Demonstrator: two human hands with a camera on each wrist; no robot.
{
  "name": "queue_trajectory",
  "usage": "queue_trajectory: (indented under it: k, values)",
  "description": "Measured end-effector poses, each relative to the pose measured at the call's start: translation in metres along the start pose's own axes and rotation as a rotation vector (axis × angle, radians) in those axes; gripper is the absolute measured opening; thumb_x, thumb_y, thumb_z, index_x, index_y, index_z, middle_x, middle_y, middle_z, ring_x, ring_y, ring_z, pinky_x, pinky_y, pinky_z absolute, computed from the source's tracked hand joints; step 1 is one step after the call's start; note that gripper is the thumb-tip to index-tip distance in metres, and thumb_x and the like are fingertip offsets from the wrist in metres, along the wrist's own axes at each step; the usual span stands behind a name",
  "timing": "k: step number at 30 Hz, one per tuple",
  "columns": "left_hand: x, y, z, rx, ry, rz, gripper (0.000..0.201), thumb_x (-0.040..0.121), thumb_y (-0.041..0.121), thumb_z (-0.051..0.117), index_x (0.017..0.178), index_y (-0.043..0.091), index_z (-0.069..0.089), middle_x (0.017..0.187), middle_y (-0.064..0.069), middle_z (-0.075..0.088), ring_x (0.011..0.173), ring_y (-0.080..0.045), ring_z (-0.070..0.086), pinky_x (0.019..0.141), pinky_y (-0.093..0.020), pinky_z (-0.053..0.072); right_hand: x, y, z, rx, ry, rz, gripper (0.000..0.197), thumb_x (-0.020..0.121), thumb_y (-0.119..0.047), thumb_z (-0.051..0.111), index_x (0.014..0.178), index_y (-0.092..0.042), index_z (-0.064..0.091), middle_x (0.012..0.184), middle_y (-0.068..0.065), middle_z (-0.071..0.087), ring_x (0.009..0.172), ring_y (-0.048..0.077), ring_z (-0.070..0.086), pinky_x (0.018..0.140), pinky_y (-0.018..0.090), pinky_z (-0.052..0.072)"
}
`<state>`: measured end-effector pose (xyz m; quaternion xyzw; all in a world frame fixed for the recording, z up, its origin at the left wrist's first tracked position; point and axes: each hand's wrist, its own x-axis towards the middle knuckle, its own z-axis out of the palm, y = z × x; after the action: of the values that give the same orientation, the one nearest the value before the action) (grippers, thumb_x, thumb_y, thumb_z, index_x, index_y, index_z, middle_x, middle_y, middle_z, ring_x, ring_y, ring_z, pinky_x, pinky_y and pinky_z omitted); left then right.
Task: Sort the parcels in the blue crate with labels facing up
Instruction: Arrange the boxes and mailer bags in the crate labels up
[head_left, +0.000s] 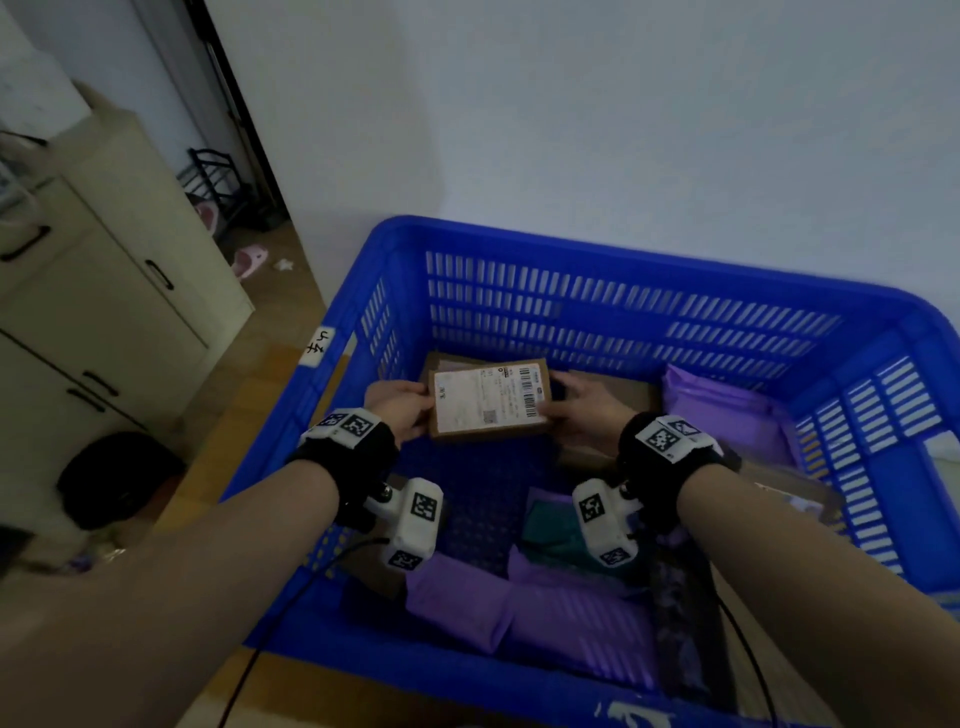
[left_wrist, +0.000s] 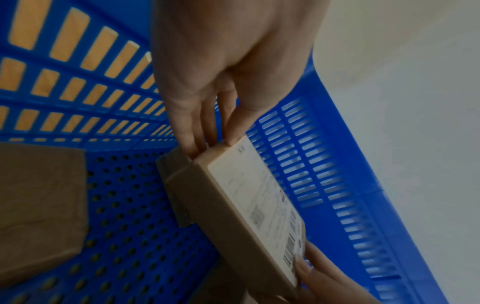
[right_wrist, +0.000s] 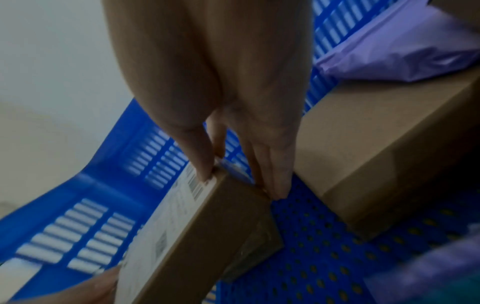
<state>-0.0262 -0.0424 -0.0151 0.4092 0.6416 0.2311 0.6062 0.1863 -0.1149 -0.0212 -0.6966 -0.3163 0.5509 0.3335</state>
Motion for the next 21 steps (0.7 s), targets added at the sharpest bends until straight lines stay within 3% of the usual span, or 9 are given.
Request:
queue_trajectory:
  k: [2,7,9,15,21]
  values:
    - [0.007,-0.005,-0.004,0.145,-0.021,0.009,0.035,0.089,-0.005,0.053,0.125,-0.007,0.054,0.128,-0.025,0.057,0.119,-0.037,0.056,0.098,-0.043,0.049,0.003,0.006,0.010,-0.067,-0.027,0.033,0.055,0.092,-0.011,0.058,0.142,-0.023,0.039,0.125,0.009,0.059,0.096,0.024,0.059,0.069,0.033,0.051]
    - [0.025,-0.019,-0.006,0.502,-0.050,0.011,0.037,0.093,0.001,0.045,0.128,-0.010,0.051,0.132,-0.027,0.053,0.123,-0.039,0.052,0.103,-0.045,0.044,0.013,0.028,0.033,-0.060,-0.065,0.137,0.052,0.093,-0.011,0.057,0.141,-0.016,0.038,0.131,0.012,0.057,0.112,0.030,0.059,0.090,0.043,0.053]
    - [0.032,-0.022,-0.003,0.564,-0.049,0.001,0.037,0.094,0.004,0.044,0.128,-0.009,0.051,0.132,-0.026,0.053,0.123,-0.038,0.052,0.102,-0.044,0.045,0.019,0.035,0.039,-0.032,-0.049,0.166,0.047,0.092,-0.008,0.056,0.137,-0.013,0.042,0.130,0.013,0.057,0.114,0.031,0.058,0.093,0.045,0.052]
    - [0.048,-0.031,0.003,0.721,-0.019,-0.077,0.040,0.095,0.014,0.041,0.128,-0.007,0.051,0.135,-0.025,0.051,0.126,-0.038,0.049,0.105,-0.046,0.042,0.033,0.045,0.055,0.008,-0.014,0.260,0.039,0.092,-0.001,0.052,0.131,-0.008,0.048,0.132,0.014,0.055,0.118,0.030,0.056,0.091,0.039,0.052]
    - [0.062,-0.036,0.005,0.891,-0.052,-0.129,0.039,0.098,0.010,0.036,0.129,-0.011,0.049,0.137,-0.026,0.048,0.130,-0.038,0.043,0.110,-0.042,0.034,0.052,0.050,0.062,0.015,0.007,0.317,0.037,0.092,0.003,0.050,0.128,-0.005,0.052,0.128,0.014,0.058,0.115,0.029,0.058,0.088,0.036,0.052]
